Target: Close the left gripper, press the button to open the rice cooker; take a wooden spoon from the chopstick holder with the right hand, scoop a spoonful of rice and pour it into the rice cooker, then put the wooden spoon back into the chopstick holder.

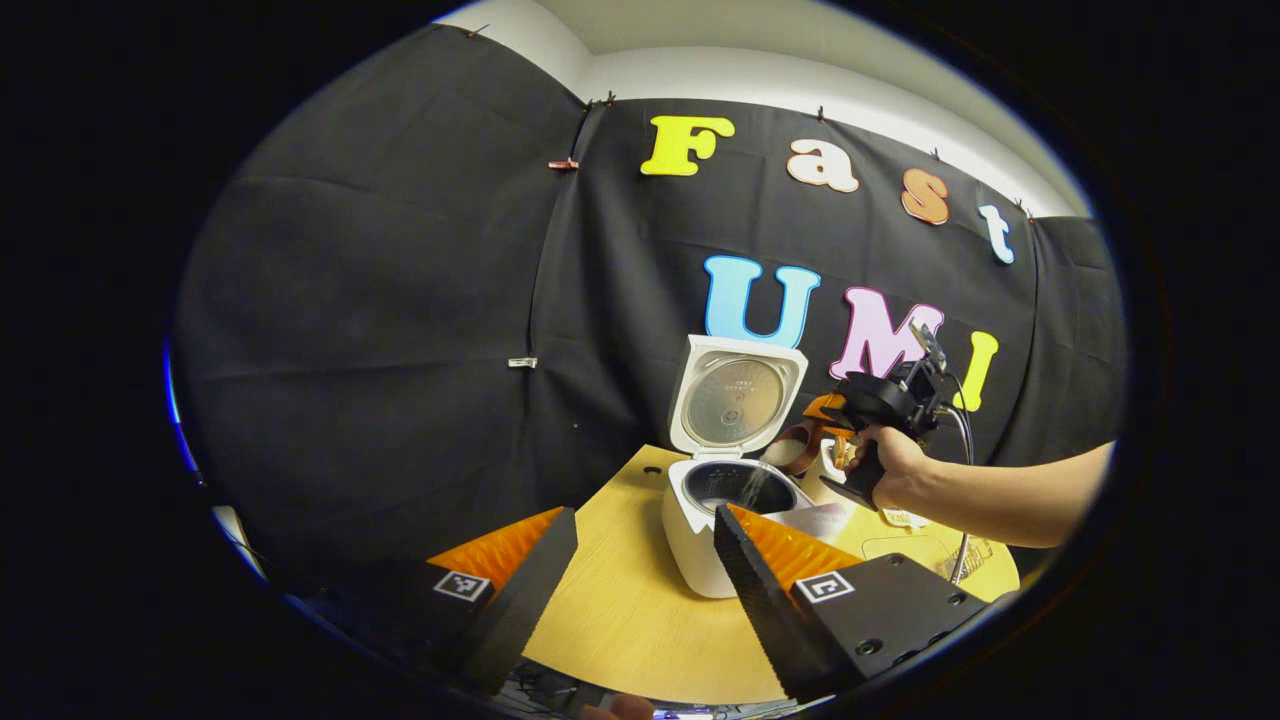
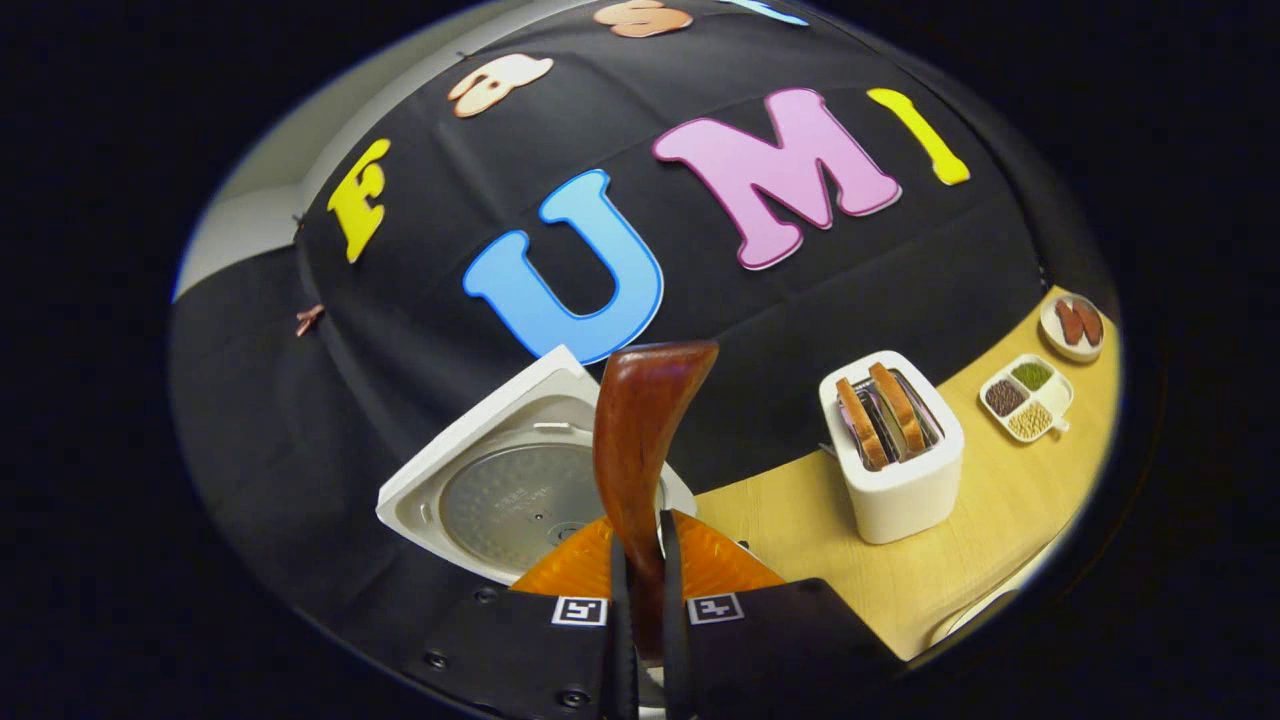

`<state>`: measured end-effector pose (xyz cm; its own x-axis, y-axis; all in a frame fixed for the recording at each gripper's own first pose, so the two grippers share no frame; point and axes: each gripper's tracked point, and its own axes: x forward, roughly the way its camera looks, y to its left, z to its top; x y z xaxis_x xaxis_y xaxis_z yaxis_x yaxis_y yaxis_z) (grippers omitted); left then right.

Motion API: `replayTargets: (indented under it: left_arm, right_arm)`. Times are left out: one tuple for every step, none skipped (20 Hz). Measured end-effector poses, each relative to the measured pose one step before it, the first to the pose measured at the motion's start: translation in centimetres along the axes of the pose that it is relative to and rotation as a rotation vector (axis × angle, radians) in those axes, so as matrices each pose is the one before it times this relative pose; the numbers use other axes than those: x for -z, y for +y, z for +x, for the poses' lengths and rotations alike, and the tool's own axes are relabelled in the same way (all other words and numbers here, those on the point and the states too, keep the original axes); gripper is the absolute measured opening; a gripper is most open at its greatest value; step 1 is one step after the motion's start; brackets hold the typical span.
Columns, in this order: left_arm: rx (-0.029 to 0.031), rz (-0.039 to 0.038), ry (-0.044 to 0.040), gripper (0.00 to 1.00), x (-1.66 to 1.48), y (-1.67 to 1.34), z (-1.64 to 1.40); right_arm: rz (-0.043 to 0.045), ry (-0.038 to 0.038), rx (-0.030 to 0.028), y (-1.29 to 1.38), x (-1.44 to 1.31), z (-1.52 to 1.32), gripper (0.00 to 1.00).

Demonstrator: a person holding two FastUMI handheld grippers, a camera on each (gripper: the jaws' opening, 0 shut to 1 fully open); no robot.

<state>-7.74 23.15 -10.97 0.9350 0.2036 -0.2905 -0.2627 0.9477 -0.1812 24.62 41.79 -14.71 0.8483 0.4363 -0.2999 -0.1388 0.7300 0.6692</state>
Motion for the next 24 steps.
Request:
replayTargets:
  left_arm:
    - [-0.00286,-0.00506,0.00110,0.95,0.118,0.228,0.013]
    - [-0.00456,-0.00429,0.00059,0.95,0.053,0.288,0.088]
    - [-0.00328,-0.00285,-0.00054,0.95,0.015,0.167,0.038]
    - [-0.00374,-0.00099,-0.00151,0.95,-0.012,0.099,0.093]
    - [-0.00028,0.00028,-0.00342,0.95,-0.150,0.114,-0.020]
    - [-0.00001,0.00154,-0.00262,0.95,-0.081,-0.009,-0.003]
    - [0.00037,-0.00023,-0.00133,0.95,-0.067,0.189,0.104]
    - [0.00101,-0.00073,-0.00079,0.95,0.018,0.044,-0.026]
    - [-0.00015,-0.00160,0.00181,0.95,0.164,0.144,0.076]
    - [-0.00113,-0.00248,0.00313,0.96,0.123,-0.024,0.010]
    - [-0.00056,-0.00355,0.00376,0.95,0.202,0.106,-0.126]
    - [0.00061,-0.00442,0.00385,0.96,0.190,-0.007,-0.075]
    - [0.00128,-0.00358,0.00415,0.95,0.158,-0.049,-0.114]
    - [0.00170,-0.00122,0.00277,0.95,0.212,-0.060,-0.091]
    - [0.00041,0.00095,-0.00001,0.95,0.158,0.155,-0.149]
    - [0.00039,0.00293,0.00020,0.95,0.004,0.066,-0.094]
    - [0.00129,0.00500,-0.00040,0.95,0.102,0.067,-0.182]
    - [-0.00128,0.00611,0.00068,0.95,0.142,0.201,-0.134]
    - [0.00200,0.00495,-0.00091,0.95,0.256,0.249,-0.130]
    - [0.00215,0.00385,-0.00044,0.97,0.112,0.141,-0.124]
    - [-0.00033,0.00229,0.00321,0.95,0.193,0.334,-0.012]
    - [-0.00226,0.00157,0.00542,0.95,0.295,0.306,0.077]
    - [-0.00444,0.00040,0.00315,0.95,0.266,0.316,0.116]
    - [-0.00504,0.00037,0.00185,0.95,0.173,0.248,0.118]
  right_arm:
    - [-0.05002,-0.00344,-0.01486,0.583,0.000,0.171,0.14]
    - [-0.03301,-0.00020,-0.01375,0.517,-0.086,0.176,0.14]
    - [-0.02962,-0.00493,-0.01231,0.483,-0.098,0.180,0.14]
    - [-0.02909,-0.00332,-0.01198,0.551,-0.105,0.011,0.14]
    - [-0.03463,-0.00576,-0.01398,0.441,-0.192,0.013,0.14]
    - [-0.03452,-0.01134,-0.01017,0.246,-0.261,-0.048,0.14]
    - [-0.02289,-0.00495,-0.00651,0.216,0.185,-0.202,0.14]
    - [-0.01736,0.00533,-0.00435,0.074,0.220,-0.115,0.14]
    - [-0.02446,0.00692,-0.00303,0.099,0.388,-0.099,0.14]
    - [-0.03137,0.00264,-0.00354,-0.068,0.212,-0.114,0.14]
    - [-0.03234,0.00040,-0.00625,0.006,0.150,-0.076,0.14]
    - [-0.03197,-0.00202,-0.00493,0.028,0.105,-0.143,0.14]
    - [-0.03051,-0.00573,-0.00516,0.139,0.004,-0.182,0.14]
    - [-0.02885,-0.00363,-0.00784,0.191,0.113,-0.037,0.14]
    - [-0.02897,0.00209,-0.00656,0.173,0.339,0.058,0.14]
    - [-0.03193,0.00187,-0.00899,0.267,0.272,0.061,0.14]
    - [-0.04398,0.00832,-0.00960,0.361,0.412,0.082,0.14]
    - [-0.04851,0.00442,-0.01161,0.451,0.181,0.135,0.14]
    - [-0.04598,0.00123,-0.01209,0.435,-0.049,0.130,0.14]
    - [-0.03740,-0.00349,-0.01831,0.601,-0.297,0.109,0.14]
    - [-0.03253,-0.00873,-0.00895,0.456,-0.410,0.161,0.14]
    - [-0.03217,-0.00842,-0.00474,0.378,-0.495,0.171,0.14]
    - [-0.03898,-0.00746,-0.00938,0.607,-0.609,0.285,0.14]
    - [-0.04530,-0.00562,-0.01176,0.514,-0.566,0.274,0.14]
